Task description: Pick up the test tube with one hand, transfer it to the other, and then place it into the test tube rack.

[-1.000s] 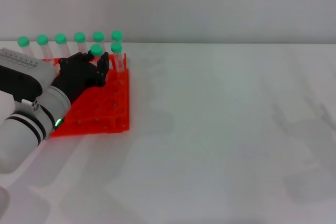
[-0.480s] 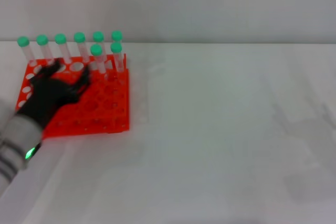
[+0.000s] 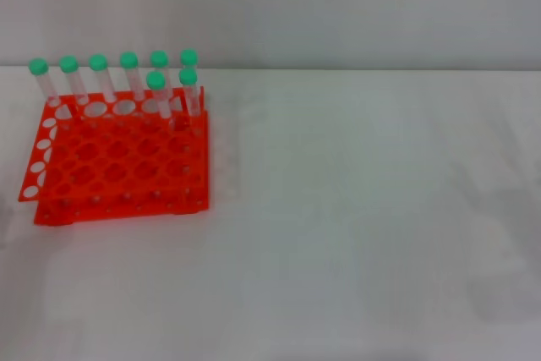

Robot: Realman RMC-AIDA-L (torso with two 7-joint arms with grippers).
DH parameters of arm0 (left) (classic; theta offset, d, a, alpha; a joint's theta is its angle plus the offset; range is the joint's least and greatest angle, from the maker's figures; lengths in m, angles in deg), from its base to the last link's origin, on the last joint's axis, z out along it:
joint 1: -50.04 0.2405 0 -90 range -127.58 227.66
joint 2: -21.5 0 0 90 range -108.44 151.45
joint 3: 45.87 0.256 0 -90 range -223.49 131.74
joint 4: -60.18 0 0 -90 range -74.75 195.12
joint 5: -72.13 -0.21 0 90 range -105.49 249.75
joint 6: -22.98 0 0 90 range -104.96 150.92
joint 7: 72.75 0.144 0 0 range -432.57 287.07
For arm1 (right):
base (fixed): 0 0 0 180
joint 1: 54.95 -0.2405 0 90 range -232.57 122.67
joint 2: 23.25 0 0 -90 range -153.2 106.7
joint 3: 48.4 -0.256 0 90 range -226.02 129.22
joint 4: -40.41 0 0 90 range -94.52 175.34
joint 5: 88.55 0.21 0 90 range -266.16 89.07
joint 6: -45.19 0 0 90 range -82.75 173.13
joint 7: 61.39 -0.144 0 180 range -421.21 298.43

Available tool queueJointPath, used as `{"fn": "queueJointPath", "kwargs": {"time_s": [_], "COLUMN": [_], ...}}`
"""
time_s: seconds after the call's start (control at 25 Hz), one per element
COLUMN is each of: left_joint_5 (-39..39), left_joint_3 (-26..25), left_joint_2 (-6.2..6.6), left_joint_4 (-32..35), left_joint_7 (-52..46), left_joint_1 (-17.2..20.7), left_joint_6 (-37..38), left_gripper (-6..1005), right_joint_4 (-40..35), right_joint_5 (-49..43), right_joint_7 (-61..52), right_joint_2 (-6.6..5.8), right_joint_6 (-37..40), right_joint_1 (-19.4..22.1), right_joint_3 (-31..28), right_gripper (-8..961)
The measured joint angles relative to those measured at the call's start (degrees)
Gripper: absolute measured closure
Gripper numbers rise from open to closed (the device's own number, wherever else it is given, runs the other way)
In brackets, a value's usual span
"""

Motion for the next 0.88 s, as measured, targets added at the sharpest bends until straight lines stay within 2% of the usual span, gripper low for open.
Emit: {"fn": "queueJointPath", "kwargs": {"time_s": [0.32, 0.88], "left_joint_5": [2.7, 4.2], "left_joint_3": [0.2, -0.1], "left_joint_2": [-0.11, 0.18], "left_joint_4": [1.2, 0.5], "left_joint_7": [-1.2, -1.1], "left_joint_1": [1.2, -1.8], "left_joint_6": [-1.4, -4.0], "left_gripper": [175, 180], "right_joint_4": [0.0, 0.2], "right_joint_5": [0.1, 0.1], "right_joint_7": [0.0, 0.1], "right_joint_2": [0.04, 0.05], "right_joint_6": [0.2, 2.3], "right_joint_1": [-0.6, -2.0], "right_joint_3": [-4.0, -5.7], "right_gripper": [83, 83]}}
